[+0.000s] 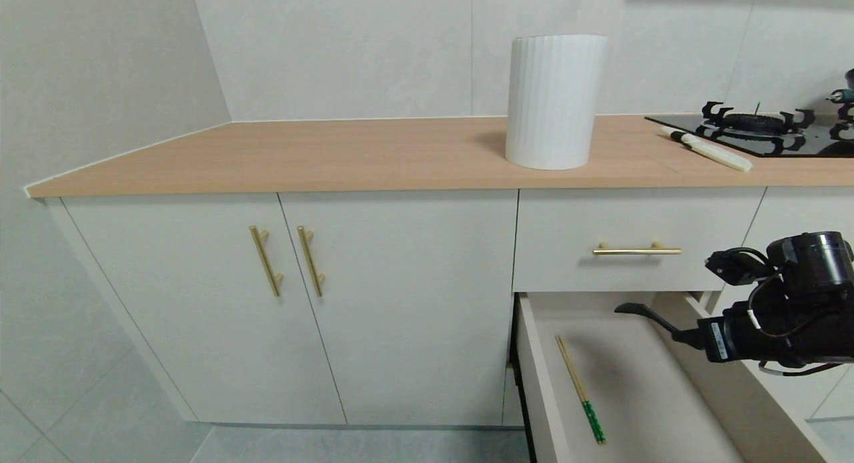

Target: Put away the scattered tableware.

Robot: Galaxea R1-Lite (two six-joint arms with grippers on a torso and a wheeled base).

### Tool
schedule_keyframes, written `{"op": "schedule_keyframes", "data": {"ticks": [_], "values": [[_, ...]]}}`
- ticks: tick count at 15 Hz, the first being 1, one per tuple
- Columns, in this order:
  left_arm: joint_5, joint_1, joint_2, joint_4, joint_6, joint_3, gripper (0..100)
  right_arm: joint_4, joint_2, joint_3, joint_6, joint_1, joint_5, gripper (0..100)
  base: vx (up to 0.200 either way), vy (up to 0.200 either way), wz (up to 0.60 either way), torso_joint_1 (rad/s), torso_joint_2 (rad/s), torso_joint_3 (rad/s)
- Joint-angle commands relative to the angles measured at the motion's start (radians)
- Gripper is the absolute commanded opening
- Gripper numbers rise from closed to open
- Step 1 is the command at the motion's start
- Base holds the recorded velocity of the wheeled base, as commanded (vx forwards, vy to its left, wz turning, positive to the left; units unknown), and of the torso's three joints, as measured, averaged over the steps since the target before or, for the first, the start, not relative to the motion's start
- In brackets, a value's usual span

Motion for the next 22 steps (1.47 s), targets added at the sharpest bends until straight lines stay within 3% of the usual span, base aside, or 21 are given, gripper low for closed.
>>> {"op": "schedule_keyframes", "data": {"ticks": [1, 4, 11, 20, 21, 22], "values": [[0.000, 0.000, 0.000, 0.000, 0.000, 0.000, 100, 0.000, 0.072, -0.003, -0.013, 0.003, -0.004, 0, 0.000, 0.000, 0.00, 0.000, 0.00, 0.000], [0.000, 0.000, 0.000, 0.000, 0.000, 0.000, 100, -0.049, 0.212, -0.016, -0.021, 0.015, -0.033, 0, 0.000, 0.000, 0.00, 0.000, 0.00, 0.000], [0.000, 0.000, 0.000, 0.000, 0.000, 0.000, 100, -0.383, 0.583, -0.038, 0.087, 0.081, -0.249, 0, 0.000, 0.000, 0.00, 0.000, 0.00, 0.000], [0.000, 0.000, 0.000, 0.000, 0.000, 0.000, 100, -0.397, 0.651, -0.093, 0.091, 0.082, -0.303, 0, 0.000, 0.000, 0.00, 0.000, 0.00, 0.000], [0.000, 0.000, 0.000, 0.000, 0.000, 0.000, 100, -0.399, 0.651, -0.093, 0.091, 0.082, -0.303, 100, 0.000, 0.000, 0.00, 0.000, 0.00, 0.000], [0.000, 0.000, 0.000, 0.000, 0.000, 0.000, 100, -0.399, 0.648, -0.093, 0.096, 0.082, -0.303, 100, 0.000, 0.000, 0.00, 0.000, 0.00, 0.000]]}}
